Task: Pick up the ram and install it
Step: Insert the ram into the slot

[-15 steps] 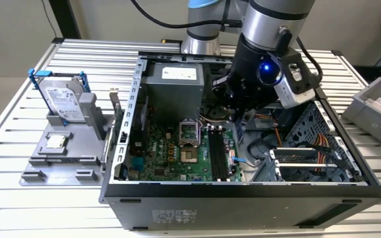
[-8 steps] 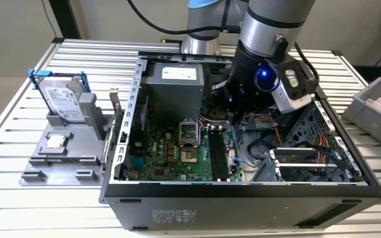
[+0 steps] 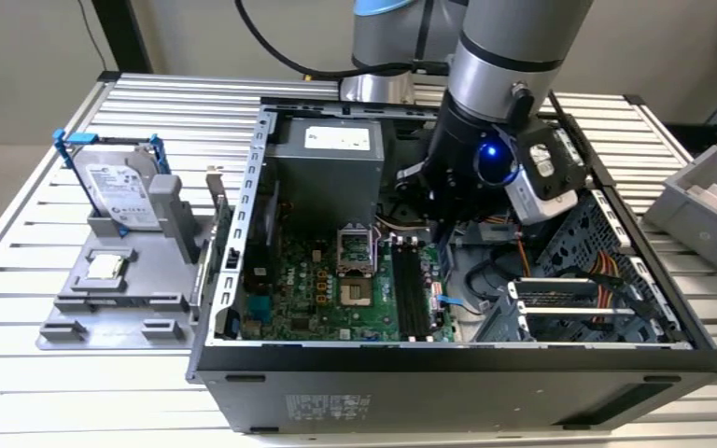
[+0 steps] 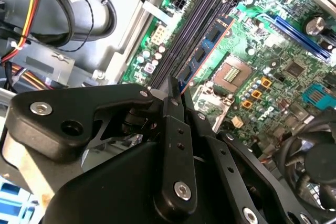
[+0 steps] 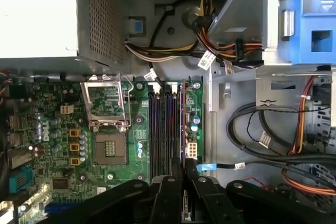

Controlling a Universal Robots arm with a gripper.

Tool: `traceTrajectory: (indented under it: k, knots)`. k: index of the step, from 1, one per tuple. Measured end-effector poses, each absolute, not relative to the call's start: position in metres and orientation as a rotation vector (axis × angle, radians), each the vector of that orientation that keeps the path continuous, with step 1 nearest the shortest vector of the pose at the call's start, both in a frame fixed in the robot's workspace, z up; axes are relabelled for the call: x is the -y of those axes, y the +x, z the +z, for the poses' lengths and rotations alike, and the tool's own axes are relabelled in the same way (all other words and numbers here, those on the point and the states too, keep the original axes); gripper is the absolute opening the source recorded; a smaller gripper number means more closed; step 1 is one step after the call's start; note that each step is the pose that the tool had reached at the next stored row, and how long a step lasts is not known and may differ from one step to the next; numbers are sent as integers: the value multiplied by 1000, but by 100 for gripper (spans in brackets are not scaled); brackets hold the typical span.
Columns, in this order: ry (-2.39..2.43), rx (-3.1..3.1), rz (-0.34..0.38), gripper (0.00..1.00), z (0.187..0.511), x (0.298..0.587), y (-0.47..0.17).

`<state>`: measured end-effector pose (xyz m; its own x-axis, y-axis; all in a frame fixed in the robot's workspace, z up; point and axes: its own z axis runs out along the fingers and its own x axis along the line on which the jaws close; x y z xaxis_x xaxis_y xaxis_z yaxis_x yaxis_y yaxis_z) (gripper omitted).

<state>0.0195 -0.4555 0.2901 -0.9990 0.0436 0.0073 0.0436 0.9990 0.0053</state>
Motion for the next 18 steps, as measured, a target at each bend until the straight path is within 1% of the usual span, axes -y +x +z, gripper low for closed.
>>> traceTrajectory:
  k: [18]
  knots:
    - [-55,3134,-8,0,275,457,19]
